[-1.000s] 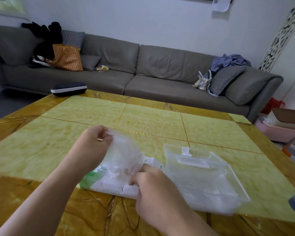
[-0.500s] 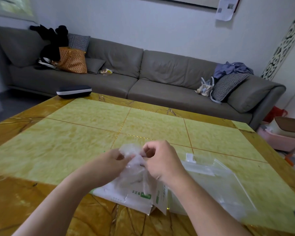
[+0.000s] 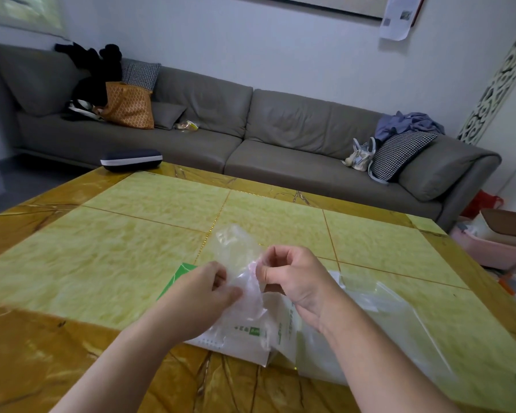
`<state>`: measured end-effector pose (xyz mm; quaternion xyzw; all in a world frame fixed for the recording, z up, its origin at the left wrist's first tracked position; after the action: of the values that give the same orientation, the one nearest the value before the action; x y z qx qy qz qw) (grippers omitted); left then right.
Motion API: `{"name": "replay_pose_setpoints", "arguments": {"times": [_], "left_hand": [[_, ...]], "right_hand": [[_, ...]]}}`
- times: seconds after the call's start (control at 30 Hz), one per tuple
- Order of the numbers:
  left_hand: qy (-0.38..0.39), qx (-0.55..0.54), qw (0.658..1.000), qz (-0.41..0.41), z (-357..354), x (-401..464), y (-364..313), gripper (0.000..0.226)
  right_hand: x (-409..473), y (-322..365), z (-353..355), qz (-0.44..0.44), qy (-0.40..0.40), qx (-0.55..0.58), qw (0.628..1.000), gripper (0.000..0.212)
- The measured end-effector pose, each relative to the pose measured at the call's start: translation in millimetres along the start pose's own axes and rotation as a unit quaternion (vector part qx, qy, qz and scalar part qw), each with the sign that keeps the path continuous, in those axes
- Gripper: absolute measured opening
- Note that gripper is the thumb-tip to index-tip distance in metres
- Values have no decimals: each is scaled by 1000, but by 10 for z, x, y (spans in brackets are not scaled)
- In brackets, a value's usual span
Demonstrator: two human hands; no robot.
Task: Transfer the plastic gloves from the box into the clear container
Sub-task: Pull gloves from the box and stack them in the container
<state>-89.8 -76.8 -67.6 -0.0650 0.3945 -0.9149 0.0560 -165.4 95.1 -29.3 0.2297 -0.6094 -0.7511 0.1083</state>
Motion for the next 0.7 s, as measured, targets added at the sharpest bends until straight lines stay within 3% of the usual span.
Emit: {"name": "replay_pose_setpoints", "arguments": {"times": [0.13, 0.27, 0.37, 0.47, 0.63, 0.7], "left_hand": [[-27, 54, 998, -2, -62, 5, 11, 8], [-62, 26, 998, -2, -137, 20, 14, 26], [-73, 3, 997, 8, -247, 20, -21, 51], [-87, 25, 996, 13, -348, 12, -54, 60], [-112, 28, 993, 20, -412, 21, -65, 48], [-119, 52, 991, -6, -424, 7, -48, 49]], "right_hand": [[-24, 50, 42, -7, 34, 24, 999, 6], [-6, 114, 33, 22, -20, -6, 1000, 14], [9, 139, -30, 40, -18, 60, 997, 19], [0, 125, -83, 70, -7, 69, 995, 18], [-69, 55, -160, 93, 0, -77, 993, 11], [-89, 34, -203, 60, -24, -198, 978, 31]]}}
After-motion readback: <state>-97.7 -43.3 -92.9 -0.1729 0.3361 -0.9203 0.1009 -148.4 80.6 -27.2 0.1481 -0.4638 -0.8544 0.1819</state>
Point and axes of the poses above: each hand's wrist, its own x-axis towards the middle knuckle, its own z-axis out of the back of the hand, y = z × x, the point moved 1 cm from there along x, towards the middle knuckle, and after that the axes turned 7 degrees about -z, right-handed, at the moved point
